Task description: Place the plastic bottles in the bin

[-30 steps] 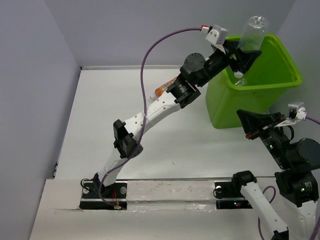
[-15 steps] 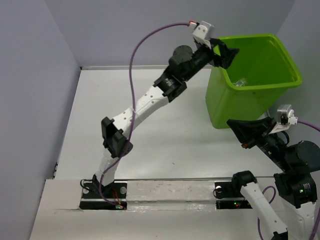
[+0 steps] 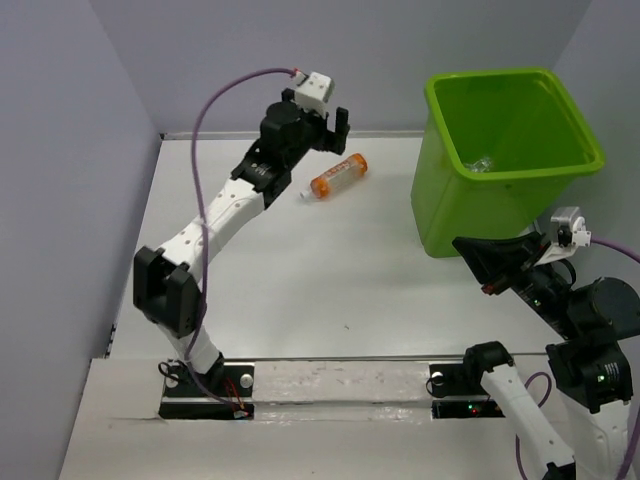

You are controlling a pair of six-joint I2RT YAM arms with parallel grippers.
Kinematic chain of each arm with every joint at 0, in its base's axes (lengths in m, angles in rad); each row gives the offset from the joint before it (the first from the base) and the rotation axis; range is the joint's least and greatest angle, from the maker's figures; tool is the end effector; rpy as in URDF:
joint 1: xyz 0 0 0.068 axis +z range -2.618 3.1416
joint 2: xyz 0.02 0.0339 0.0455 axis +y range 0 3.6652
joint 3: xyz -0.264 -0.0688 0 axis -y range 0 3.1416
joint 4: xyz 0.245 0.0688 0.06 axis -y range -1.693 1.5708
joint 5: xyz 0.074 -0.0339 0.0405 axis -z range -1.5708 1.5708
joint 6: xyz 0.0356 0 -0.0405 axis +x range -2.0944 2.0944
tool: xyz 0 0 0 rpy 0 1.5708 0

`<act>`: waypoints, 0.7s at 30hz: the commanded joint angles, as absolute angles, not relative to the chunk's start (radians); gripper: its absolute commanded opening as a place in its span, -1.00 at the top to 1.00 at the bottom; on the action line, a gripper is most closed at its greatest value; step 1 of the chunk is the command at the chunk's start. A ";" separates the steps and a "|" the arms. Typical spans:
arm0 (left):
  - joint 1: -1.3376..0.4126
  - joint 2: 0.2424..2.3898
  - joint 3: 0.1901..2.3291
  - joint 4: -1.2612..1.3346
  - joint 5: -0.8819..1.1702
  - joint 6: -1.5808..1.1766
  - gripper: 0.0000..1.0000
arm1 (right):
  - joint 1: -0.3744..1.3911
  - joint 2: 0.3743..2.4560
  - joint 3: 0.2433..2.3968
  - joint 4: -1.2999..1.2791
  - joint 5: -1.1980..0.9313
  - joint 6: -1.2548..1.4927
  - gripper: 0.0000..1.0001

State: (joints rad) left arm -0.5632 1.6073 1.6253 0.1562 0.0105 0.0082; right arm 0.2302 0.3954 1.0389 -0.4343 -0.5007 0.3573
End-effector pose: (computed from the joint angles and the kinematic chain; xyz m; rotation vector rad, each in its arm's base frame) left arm 0.3223 -0.2040 0.4607 0.4066 1.3529 -0.4682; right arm 0.0344 0.0256 0.4320 -0.3450 1.3962 0.8259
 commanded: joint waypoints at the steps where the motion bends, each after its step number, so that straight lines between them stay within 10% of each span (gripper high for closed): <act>1: -0.566 1.781 1.566 0.018 0.017 0.179 -0.98 | 0.230 0.405 1.097 -0.388 -0.494 0.341 1.00; 21: -0.526 2.373 1.934 -0.034 -0.091 0.331 -0.98 | 0.230 0.483 1.065 -0.379 -0.518 0.301 1.00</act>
State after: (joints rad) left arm -0.5282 2.3199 1.8812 -0.0235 -0.0544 0.2935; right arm 0.2302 0.4389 1.0828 -0.4339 -0.4980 0.3061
